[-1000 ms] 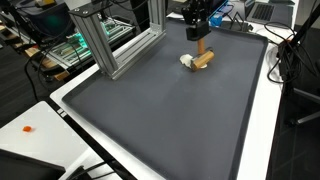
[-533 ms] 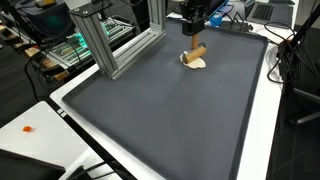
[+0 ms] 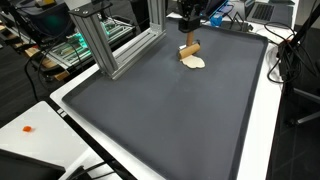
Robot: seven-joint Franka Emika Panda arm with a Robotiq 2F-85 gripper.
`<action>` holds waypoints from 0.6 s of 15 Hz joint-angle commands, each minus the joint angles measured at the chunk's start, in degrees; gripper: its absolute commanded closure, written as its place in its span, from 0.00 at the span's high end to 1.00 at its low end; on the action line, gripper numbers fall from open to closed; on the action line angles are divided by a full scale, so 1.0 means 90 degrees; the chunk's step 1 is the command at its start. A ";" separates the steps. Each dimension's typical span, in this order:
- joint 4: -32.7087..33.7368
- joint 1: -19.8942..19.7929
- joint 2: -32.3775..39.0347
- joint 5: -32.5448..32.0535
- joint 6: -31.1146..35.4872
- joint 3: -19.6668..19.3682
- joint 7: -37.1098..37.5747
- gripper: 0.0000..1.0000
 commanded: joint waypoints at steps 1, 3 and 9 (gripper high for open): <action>-0.0199 -0.0005 0.0116 0.0121 0.0118 0.0034 -0.0548 0.22; -0.0197 -0.0009 0.0043 0.0008 0.0147 0.0026 -0.0975 0.22; -0.0222 -0.0028 -0.0112 -0.0177 0.0313 0.0044 -0.2401 0.22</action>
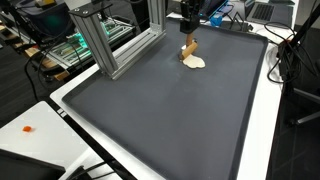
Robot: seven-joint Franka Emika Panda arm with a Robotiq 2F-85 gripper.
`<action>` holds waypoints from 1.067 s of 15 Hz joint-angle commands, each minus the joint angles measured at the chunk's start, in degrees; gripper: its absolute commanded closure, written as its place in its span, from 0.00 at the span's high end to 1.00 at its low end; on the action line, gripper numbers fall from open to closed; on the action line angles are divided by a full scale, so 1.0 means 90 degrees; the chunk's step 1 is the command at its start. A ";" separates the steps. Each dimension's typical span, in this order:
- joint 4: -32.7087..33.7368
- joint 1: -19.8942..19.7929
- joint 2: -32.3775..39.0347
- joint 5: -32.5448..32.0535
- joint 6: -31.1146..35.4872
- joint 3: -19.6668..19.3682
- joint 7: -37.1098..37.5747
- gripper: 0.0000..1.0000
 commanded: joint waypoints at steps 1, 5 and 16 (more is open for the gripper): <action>-0.0201 -0.0026 -0.0122 -0.0199 0.0274 0.0032 -0.0748 0.22; -0.0202 -0.0056 -0.0213 -0.0132 0.0427 0.0065 -0.1708 0.22; -0.0173 -0.0300 -0.0290 -0.0041 0.0102 0.0061 -0.4979 0.22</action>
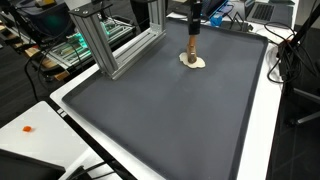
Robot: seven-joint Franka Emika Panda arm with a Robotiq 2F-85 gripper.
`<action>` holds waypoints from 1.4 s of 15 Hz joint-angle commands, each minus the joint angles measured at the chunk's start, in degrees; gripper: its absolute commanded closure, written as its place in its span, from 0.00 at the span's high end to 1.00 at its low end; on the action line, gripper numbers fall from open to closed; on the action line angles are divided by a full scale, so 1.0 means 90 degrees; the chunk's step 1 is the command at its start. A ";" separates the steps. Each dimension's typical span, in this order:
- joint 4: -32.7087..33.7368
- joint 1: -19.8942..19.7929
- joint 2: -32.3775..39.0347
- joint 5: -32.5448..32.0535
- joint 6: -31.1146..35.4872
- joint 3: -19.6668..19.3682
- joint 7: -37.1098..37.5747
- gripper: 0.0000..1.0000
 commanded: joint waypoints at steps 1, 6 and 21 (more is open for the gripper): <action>-0.0171 -0.0159 -0.0234 0.0019 -0.0177 0.0050 -0.0997 0.22; -0.0309 -0.0225 -0.0185 0.0050 -0.0172 0.0072 -0.2117 0.22; -0.0531 -0.0092 0.0118 0.0311 0.0881 0.0344 -0.2683 0.22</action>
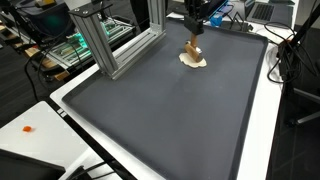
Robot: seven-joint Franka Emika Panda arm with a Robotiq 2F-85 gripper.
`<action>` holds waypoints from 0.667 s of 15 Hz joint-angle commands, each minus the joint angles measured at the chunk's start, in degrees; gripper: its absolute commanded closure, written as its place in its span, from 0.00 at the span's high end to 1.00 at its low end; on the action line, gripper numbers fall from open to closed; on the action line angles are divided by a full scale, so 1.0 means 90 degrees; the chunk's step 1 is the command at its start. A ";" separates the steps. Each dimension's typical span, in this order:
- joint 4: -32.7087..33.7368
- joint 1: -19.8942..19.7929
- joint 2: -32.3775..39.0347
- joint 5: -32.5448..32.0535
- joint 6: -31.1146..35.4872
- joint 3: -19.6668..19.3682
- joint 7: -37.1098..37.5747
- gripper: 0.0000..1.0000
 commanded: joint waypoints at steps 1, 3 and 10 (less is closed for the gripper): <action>-0.0227 0.0024 0.0155 0.0283 0.0372 0.0099 -0.0090 0.22; -0.0223 0.0022 0.0183 0.0371 0.0475 0.0130 -0.0078 0.22; -0.0211 -0.0074 -0.0023 -0.0097 -0.0107 -0.0050 0.0072 0.22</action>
